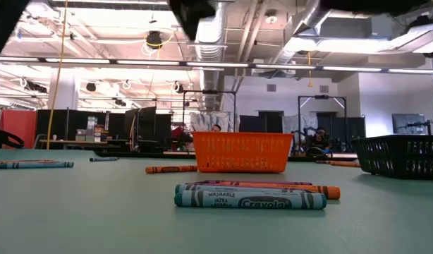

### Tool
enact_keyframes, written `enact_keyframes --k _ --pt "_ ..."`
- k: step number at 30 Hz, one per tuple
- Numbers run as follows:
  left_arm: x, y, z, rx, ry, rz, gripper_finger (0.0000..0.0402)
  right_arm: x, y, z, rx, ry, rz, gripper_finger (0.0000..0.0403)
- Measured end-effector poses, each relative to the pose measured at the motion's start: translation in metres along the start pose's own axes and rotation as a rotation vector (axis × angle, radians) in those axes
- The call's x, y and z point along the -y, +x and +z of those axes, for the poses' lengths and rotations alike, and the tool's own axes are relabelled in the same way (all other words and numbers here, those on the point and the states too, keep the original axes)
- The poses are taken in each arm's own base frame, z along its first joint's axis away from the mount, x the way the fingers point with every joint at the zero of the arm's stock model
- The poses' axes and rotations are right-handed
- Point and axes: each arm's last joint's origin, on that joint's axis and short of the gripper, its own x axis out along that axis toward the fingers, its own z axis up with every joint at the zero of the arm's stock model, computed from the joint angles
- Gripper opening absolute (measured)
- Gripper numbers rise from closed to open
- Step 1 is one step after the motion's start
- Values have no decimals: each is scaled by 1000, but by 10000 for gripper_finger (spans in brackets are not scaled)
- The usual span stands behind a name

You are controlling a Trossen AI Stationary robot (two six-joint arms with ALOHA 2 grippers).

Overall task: Sort crayons
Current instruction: Put the green crayon into the blue bin

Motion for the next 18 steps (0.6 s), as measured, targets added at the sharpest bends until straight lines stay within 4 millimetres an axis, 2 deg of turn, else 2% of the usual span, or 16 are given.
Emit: enact_keyframes --k 3,5,10,14,18 --pt "-20 -21 -26 48 0 -15 127 34 11 -7 -190 70 -37 44" --pt "-33 -28 -55 48 -23 2 127 60 14 -15 -336 152 -35 38" --pt "-55 -24 -139 84 -191 54 127 125 17 -35 -595 342 -121 21" --pt "-52 -10 -199 144 -343 -51 127 169 14 -58 -745 535 -207 12" --pt "-39 4 -235 266 -426 -237 127 202 10 -90 -911 707 -264 7"
